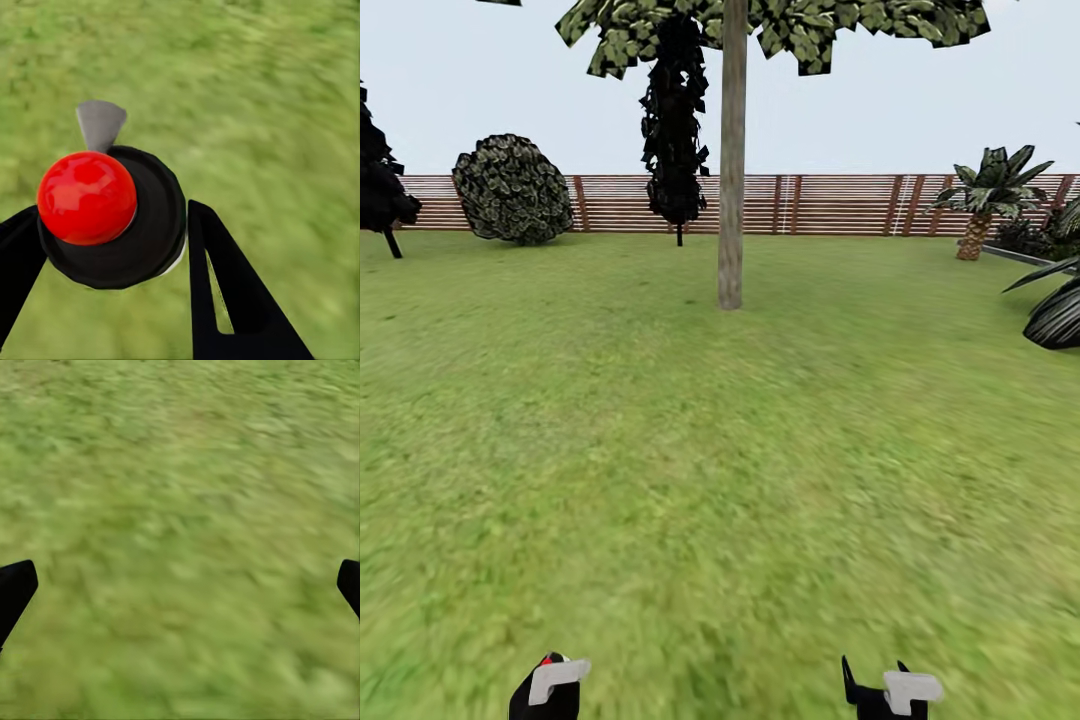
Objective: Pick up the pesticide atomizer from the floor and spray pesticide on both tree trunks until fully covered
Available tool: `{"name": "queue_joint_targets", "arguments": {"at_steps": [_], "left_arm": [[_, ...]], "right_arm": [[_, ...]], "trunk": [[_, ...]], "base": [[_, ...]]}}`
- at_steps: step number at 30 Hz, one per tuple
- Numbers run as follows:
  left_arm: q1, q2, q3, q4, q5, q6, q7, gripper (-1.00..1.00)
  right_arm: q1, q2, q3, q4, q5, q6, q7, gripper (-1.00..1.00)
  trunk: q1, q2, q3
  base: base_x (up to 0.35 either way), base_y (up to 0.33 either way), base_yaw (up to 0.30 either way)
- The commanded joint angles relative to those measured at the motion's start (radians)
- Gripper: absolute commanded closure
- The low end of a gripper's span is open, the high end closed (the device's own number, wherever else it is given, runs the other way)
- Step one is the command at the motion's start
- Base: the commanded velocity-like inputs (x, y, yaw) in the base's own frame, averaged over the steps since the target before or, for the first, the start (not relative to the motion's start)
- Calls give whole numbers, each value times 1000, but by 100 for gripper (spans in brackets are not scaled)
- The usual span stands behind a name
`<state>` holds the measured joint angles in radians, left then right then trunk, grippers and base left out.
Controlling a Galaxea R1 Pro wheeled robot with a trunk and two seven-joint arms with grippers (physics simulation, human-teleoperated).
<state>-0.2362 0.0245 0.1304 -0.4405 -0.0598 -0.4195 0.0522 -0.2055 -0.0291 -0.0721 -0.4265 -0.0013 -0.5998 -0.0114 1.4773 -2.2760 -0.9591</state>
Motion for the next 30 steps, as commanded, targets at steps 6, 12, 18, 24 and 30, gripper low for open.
{"name": "queue_joint_targets", "arguments": {"at_steps": [6,12,18,24,30], "left_arm": [[0,0,0,0,0,0,0,100],[0,0,0,0,0,0,0,100],[0,0,0,0,0,0,0,100],[0,0,0,0,0,0,0,100],[0,0,0,0,0,0,0,100]], "right_arm": [[0,0,0,0,0,0,0,-100],[0,0,0,0,0,0,0,-100],[0,0,0,0,1,0,1,-100],[0,0,0,-1,0,0,1,-100],[0,0,0,0,0,0,1,-100]], "trunk": [[0,0,0],[0,0,0],[0,0,0],[0,0,0],[0,0,0]], "base": [[339,0,0],[339,0,0],[339,0,0],[339,0,0],[339,0,0]]}}
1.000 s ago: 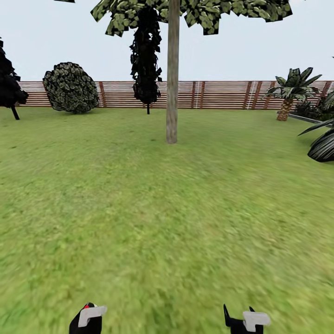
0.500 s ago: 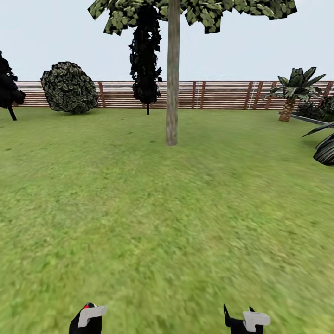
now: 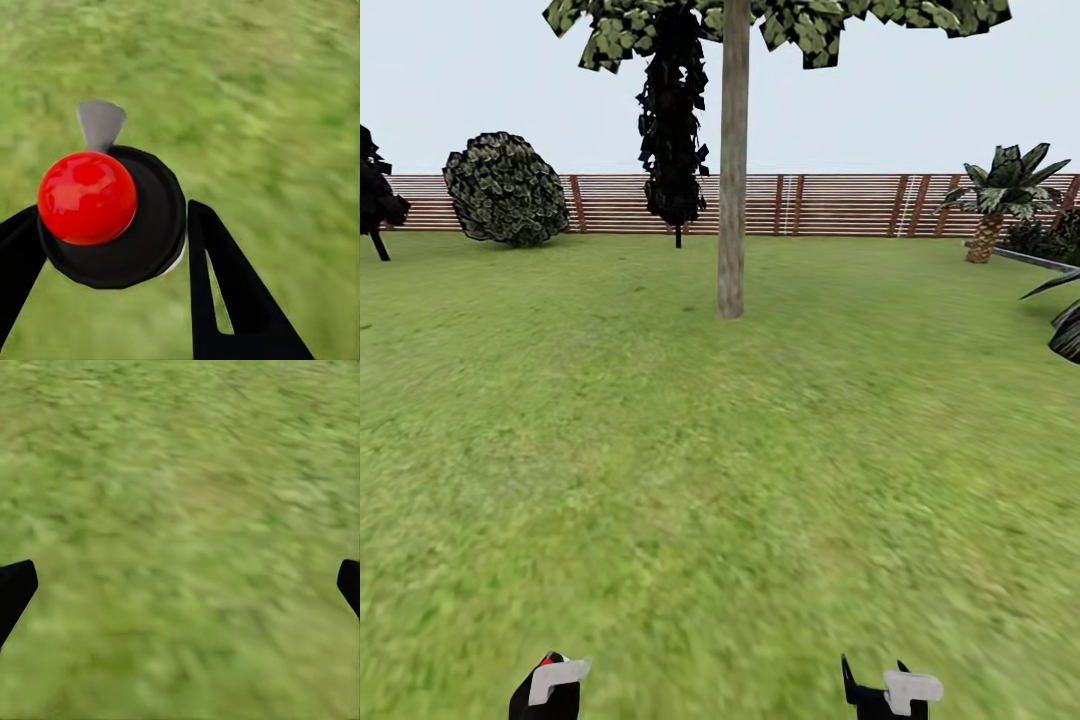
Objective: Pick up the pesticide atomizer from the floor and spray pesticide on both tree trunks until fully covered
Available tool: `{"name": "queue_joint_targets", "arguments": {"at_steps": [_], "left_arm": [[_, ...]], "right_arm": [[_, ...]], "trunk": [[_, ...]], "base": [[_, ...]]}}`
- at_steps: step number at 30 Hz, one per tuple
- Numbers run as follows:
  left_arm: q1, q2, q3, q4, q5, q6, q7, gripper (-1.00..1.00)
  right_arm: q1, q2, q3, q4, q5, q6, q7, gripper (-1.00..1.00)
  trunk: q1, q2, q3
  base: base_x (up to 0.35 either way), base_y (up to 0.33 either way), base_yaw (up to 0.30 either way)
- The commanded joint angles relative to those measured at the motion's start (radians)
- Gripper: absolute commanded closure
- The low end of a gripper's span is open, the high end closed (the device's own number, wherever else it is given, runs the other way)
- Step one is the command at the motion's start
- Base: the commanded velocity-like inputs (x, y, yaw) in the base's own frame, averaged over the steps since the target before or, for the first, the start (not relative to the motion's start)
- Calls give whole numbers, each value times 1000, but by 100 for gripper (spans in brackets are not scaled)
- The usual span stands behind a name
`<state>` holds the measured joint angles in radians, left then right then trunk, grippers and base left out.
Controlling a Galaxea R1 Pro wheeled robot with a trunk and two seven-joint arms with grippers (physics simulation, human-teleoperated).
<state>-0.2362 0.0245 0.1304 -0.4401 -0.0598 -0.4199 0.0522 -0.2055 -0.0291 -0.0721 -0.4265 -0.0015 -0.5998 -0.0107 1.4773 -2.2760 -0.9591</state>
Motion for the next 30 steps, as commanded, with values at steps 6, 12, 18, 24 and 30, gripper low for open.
{"name": "queue_joint_targets", "arguments": {"at_steps": [6,12,18,24,30], "left_arm": [[0,0,0,0,0,0,0,100],[0,0,0,0,0,0,0,100],[0,0,0,0,0,0,0,100],[0,0,0,0,0,0,0,100],[0,0,0,0,0,0,0,100]], "right_arm": [[0,0,0,0,0,0,0,-100],[0,0,0,0,0,0,0,-100],[0,0,0,0,0,0,0,-100],[0,0,0,0,0,0,0,-100],[0,0,0,0,0,0,0,-100]], "trunk": [[0,0,0],[0,0,0],[0,0,0],[0,0,0],[0,0,0]], "base": [[339,0,0],[339,0,0],[339,0,0],[339,0,0],[339,0,0]]}}
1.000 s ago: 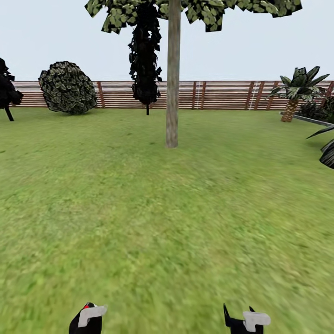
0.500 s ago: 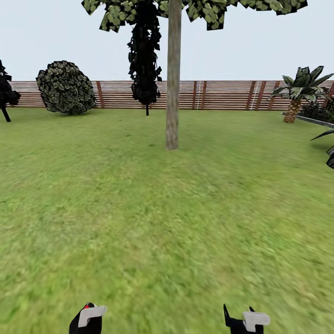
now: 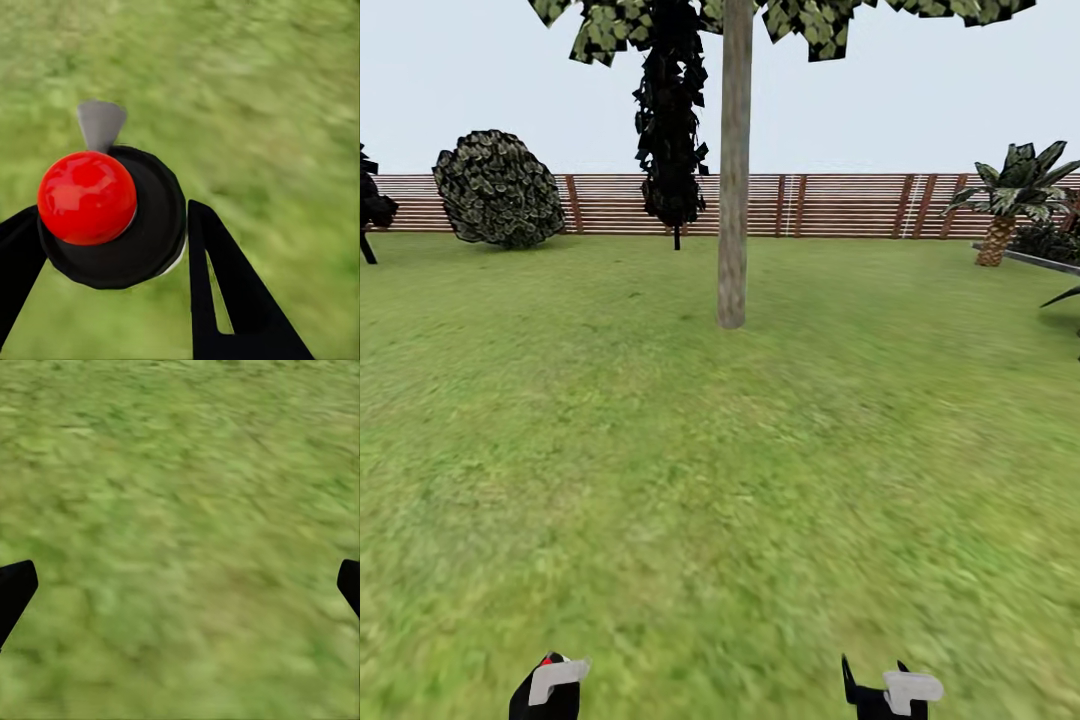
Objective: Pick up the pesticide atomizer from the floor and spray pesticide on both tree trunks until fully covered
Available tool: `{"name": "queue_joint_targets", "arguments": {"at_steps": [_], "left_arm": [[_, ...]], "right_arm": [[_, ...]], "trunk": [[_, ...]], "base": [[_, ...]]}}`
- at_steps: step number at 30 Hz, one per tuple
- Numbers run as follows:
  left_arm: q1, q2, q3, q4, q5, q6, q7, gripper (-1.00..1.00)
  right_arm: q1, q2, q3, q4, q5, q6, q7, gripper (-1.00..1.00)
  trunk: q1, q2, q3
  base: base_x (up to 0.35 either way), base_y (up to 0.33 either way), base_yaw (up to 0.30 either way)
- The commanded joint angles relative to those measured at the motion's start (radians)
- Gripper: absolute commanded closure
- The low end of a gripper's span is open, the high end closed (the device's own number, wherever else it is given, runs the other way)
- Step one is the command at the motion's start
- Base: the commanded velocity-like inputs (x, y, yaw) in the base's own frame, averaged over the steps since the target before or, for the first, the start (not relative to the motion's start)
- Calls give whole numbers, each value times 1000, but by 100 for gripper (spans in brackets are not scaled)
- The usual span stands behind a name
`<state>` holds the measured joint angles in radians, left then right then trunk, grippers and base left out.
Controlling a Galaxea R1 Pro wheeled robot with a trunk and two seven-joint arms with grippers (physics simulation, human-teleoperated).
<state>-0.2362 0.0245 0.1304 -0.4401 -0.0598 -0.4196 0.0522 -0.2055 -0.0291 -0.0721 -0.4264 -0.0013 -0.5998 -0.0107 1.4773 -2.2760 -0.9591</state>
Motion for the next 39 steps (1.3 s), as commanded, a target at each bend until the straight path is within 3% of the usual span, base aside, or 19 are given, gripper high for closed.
{"name": "queue_joint_targets", "arguments": {"at_steps": [1,39], "left_arm": [[0,0,0,0,0,0,0,100],[0,0,0,-2,0,-1,0,100]], "right_arm": [[0,0,0,0,0,0,0,-100],[0,0,0,0,0,0,0,-100]], "trunk": [[0,0,0],[0,0,0]], "base": [[339,0,0],[339,0,0]]}}
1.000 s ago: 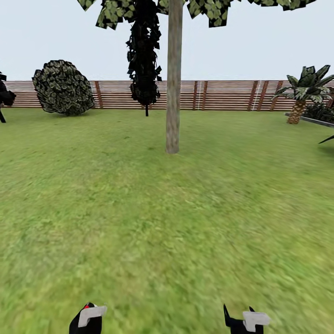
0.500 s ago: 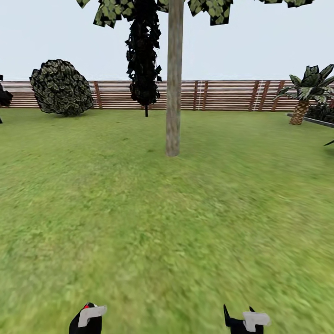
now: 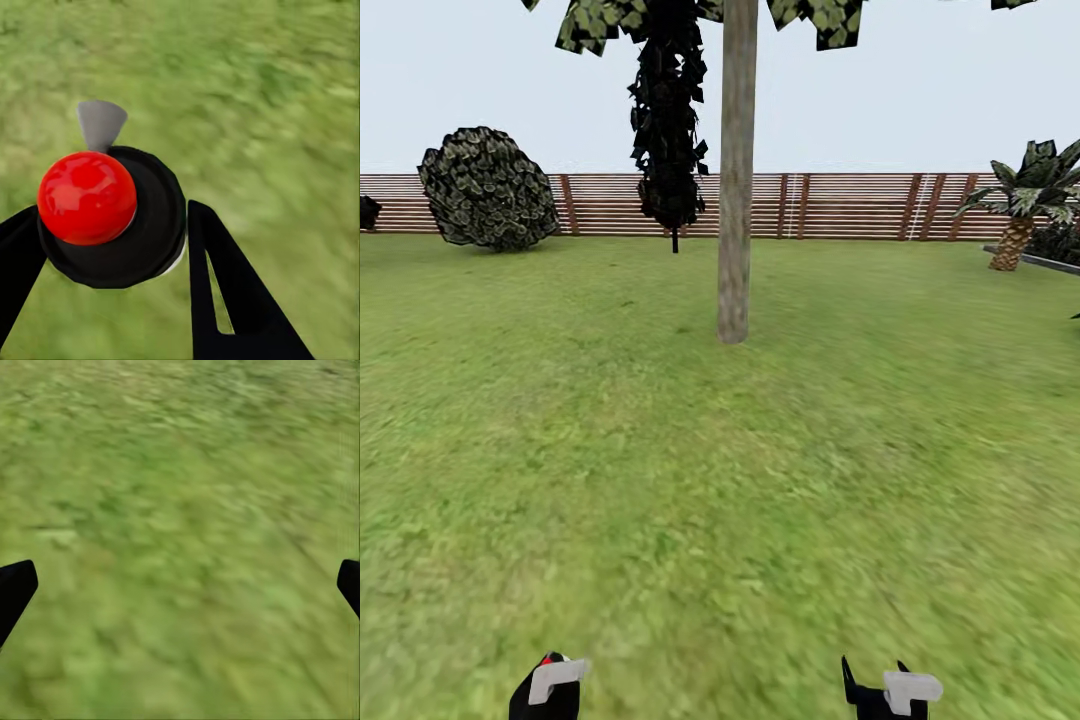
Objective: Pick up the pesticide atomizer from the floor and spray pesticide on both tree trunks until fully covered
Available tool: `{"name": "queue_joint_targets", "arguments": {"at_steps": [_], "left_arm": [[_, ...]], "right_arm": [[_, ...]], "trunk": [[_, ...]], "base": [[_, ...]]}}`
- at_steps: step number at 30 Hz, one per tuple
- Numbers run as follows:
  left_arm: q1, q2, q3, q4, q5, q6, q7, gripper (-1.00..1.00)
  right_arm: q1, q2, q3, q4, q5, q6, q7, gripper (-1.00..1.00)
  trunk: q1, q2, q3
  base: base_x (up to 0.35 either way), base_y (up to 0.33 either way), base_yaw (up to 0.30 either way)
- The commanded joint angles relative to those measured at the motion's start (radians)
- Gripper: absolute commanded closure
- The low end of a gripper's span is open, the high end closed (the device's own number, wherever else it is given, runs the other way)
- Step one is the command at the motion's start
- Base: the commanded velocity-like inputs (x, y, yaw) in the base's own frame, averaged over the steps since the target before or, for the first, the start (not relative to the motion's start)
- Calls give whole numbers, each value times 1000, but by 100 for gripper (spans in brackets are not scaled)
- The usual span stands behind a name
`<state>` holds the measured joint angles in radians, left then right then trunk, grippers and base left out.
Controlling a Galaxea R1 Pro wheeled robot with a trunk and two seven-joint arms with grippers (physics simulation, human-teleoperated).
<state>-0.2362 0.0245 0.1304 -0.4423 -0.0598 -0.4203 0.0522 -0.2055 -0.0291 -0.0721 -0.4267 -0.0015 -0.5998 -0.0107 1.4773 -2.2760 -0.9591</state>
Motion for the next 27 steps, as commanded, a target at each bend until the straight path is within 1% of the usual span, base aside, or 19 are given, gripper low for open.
{"name": "queue_joint_targets", "arguments": {"at_steps": [1,27], "left_arm": [[0,0,0,0,0,0,0,100],[0,0,0,1,0,0,0,100]], "right_arm": [[0,0,0,0,0,0,0,-100],[0,0,0,0,0,0,0,-100]], "trunk": [[0,0,0],[0,0,0]], "base": [[339,0,0],[339,0,0]]}}
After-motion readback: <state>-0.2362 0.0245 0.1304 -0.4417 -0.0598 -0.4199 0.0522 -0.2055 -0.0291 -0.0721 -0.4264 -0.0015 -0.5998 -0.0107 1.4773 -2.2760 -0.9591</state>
